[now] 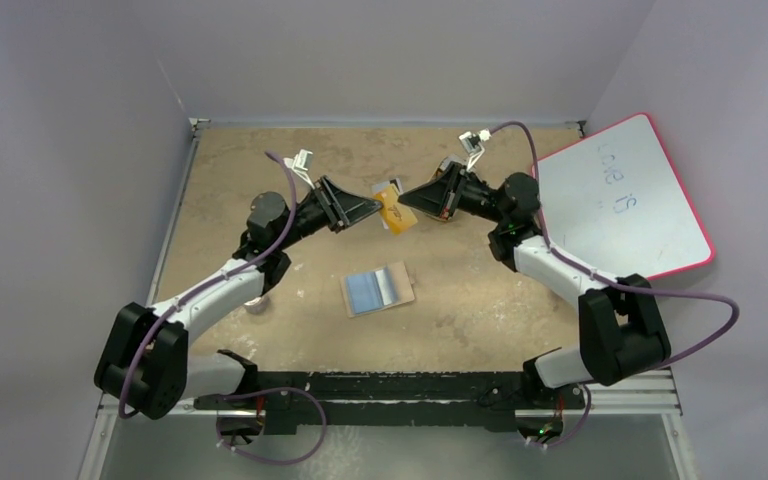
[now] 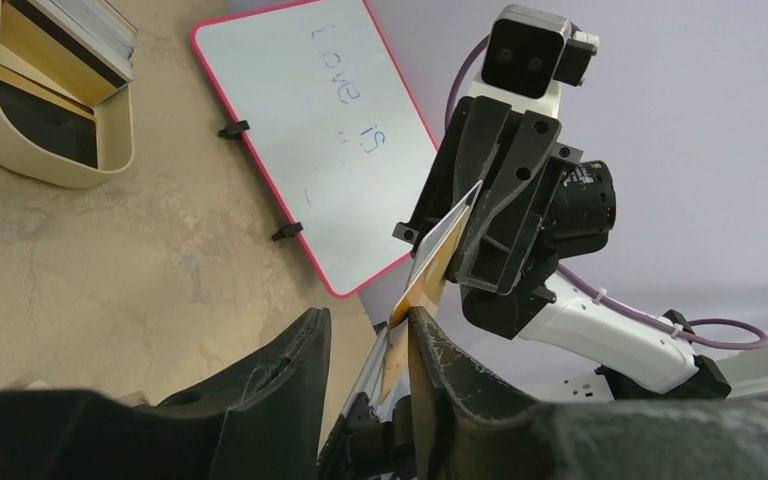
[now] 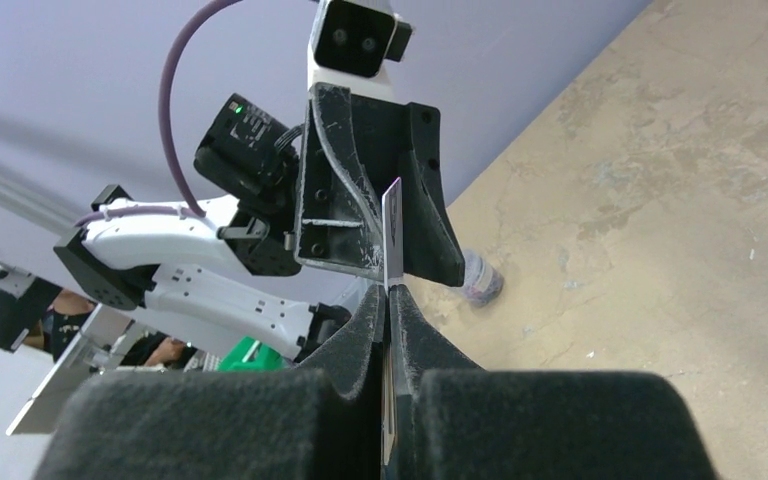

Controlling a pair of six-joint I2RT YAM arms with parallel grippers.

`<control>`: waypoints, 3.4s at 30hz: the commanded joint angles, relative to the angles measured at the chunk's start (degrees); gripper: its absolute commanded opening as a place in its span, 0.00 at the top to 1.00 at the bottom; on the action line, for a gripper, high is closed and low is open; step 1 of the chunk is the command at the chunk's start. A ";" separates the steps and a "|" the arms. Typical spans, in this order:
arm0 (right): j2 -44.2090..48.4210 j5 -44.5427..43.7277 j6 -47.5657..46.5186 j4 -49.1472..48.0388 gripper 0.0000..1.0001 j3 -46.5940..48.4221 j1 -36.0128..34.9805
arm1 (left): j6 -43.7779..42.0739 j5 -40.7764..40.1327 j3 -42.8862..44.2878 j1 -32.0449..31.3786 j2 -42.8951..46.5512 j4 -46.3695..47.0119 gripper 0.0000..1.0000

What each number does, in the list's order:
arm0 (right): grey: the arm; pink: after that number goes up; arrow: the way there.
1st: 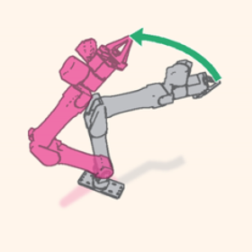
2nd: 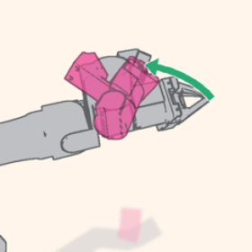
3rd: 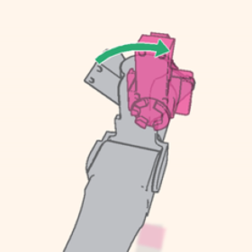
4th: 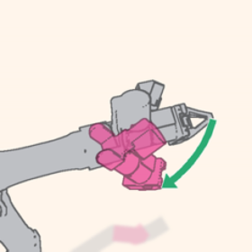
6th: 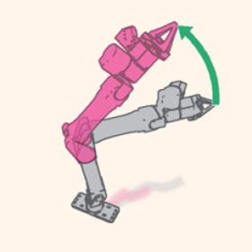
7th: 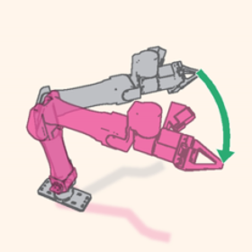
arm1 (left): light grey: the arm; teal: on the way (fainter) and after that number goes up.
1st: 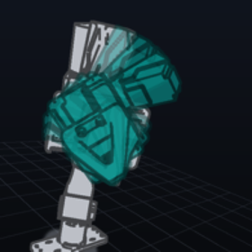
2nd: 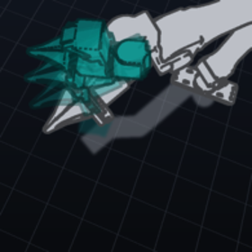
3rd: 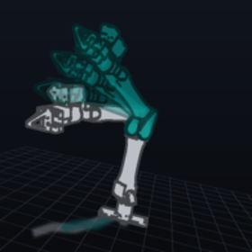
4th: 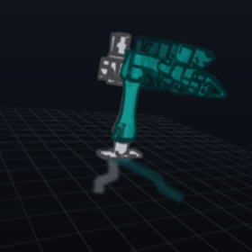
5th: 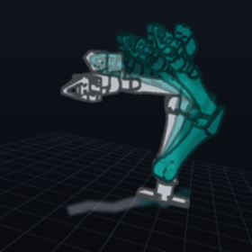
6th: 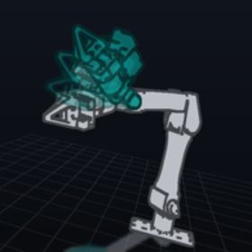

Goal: Put the credit cards into the card holder
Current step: Pick up the credit card from the storage box.

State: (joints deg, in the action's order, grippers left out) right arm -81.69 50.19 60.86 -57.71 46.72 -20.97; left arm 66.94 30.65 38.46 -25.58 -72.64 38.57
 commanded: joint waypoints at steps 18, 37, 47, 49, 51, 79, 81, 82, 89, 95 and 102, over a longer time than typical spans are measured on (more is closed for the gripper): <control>1.40 0.64 -1.45 -3.80 1.00 -2.27 -0.57 | -6.78 -7.99 1.50 -0.34 9.43 -10.09 0.49; -0.64 7.05 0.07 -6.73 1.00 -2.08 -0.65 | -7.47 -2.18 5.27 0.56 5.15 -9.79 0.59; -4.50 6.96 5.53 -11.66 1.00 -2.85 -0.73 | -5.31 1.61 3.34 0.47 1.42 -4.43 0.60; -5.21 6.70 6.07 -12.07 1.00 -3.01 -0.73 | -5.42 1.68 3.06 0.49 1.29 -4.46 0.60; -5.84 6.31 6.46 -11.91 1.00 -3.04 -0.69 | -5.50 2.13 2.88 0.45 1.06 -4.45 0.60; -4.75 9.19 -0.52 3.62 0.68 -2.94 -0.64 | -5.27 2.15 1.11 1.70 -2.11 -9.70 1.00; -4.04 9.66 -4.07 8.43 0.68 -2.67 -0.60 | -5.24 2.34 1.06 1.77 -2.03 -9.63 1.00; -3.63 9.52 -5.62 10.64 0.69 -2.55 -0.60 | -5.30 2.34 1.13 1.83 -1.98 -9.55 1.00; -2.24 9.38 -10.62 16.77 0.75 -3.16 -0.65 | -5.03 2.33 1.57 1.82 -2.15 -9.08 1.00; -2.33 9.98 -10.67 16.13 0.76 -3.25 -0.60 | -5.34 1.85 1.69 1.81 -1.91 -9.17 1.00; -2.17 10.49 -10.98 16.18 0.98 -4.06 -0.65 | -8.12 -0.23 3.02 1.91 -1.62 -13.15 1.00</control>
State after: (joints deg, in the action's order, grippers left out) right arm -85.69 58.24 50.98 -40.53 42.92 -21.37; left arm 61.71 32.56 39.51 -24.36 -74.78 26.96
